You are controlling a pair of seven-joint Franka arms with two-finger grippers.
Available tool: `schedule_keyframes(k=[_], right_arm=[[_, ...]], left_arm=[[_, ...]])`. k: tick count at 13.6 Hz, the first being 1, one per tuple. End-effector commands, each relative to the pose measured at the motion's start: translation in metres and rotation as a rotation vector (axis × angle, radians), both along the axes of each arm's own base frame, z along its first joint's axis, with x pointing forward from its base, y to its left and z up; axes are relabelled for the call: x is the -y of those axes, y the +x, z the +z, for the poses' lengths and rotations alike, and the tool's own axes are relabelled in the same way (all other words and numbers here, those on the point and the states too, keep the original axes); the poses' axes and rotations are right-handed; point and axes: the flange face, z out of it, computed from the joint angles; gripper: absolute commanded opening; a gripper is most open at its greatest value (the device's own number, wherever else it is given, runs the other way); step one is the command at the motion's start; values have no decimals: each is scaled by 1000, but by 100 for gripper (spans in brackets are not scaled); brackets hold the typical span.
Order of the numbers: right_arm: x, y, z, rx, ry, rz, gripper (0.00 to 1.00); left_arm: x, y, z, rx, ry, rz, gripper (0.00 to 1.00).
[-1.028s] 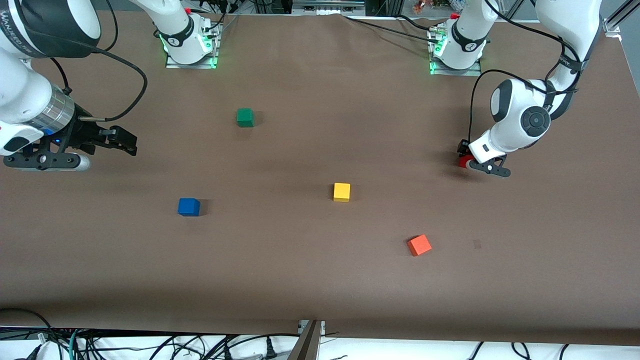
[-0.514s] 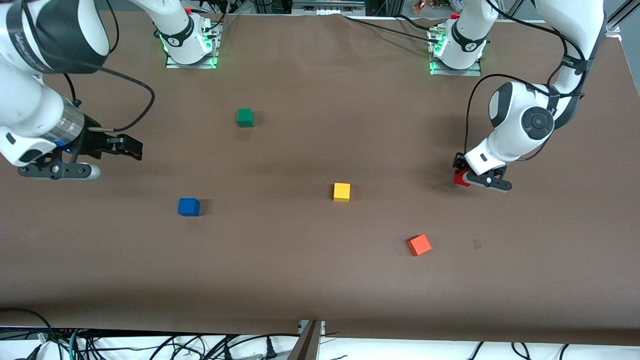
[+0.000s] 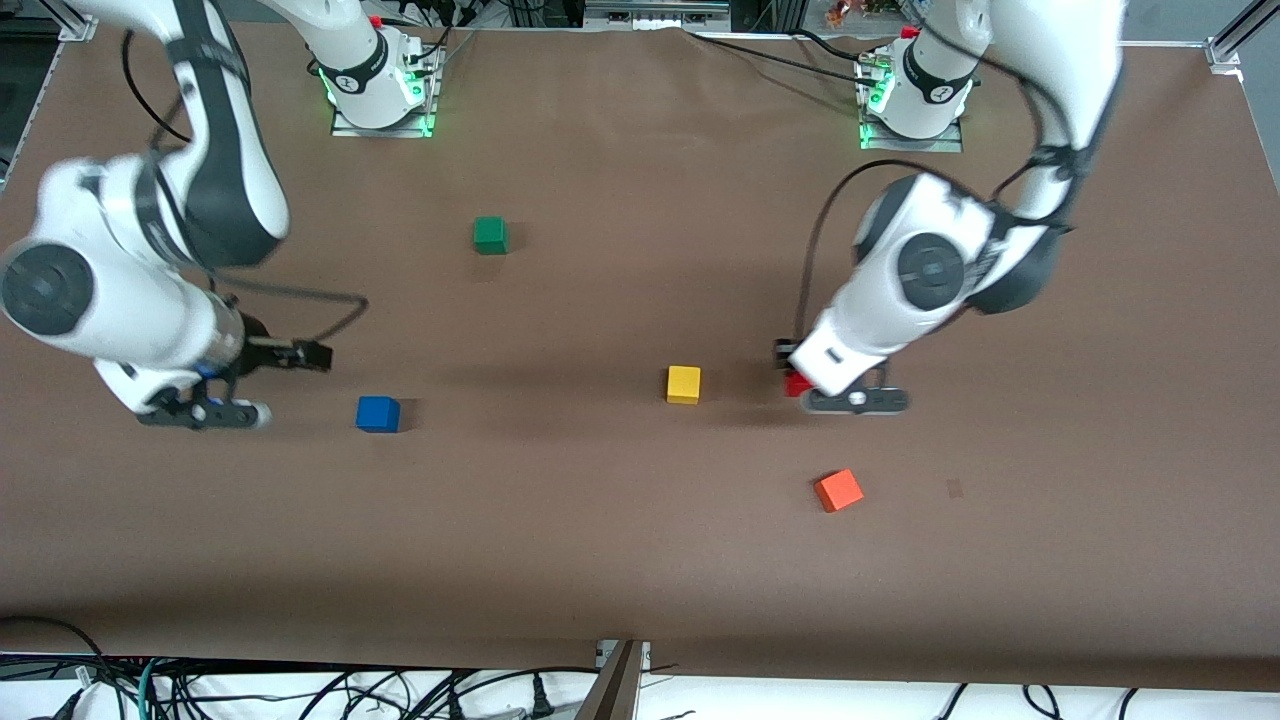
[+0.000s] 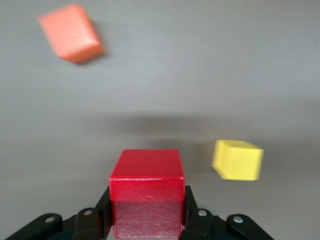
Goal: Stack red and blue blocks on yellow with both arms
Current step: 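Carry the red cube onto the yellow cube while the right gripper reaches blue, then release the red cube on yellow while the right gripper grasps blue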
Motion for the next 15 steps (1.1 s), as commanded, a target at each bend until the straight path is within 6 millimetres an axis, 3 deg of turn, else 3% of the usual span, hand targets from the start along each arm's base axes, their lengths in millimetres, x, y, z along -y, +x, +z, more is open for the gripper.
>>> schedule_keyframes(k=[1, 4, 6, 9, 11, 15], right_arm=[[-13, 18, -64, 17, 13, 34, 100], [-14, 27, -120, 57, 22, 75, 100], [-9, 13, -152, 58, 63, 58, 100], [-9, 9, -161, 69, 64, 63, 99], [-10, 6, -165, 60, 65, 64, 94], [-8, 0, -170, 43, 68, 93, 81]], left_arm=[[50, 11, -28, -37, -6, 52, 0], [88, 0, -50, -38, 28, 98, 0], [110, -11, -61, -41, 39, 89, 0], [132, -29, -71, -50, 50, 48, 0], [141, -36, -73, -42, 61, 27, 0], [140, -35, -73, -7, 97, -6, 0]])
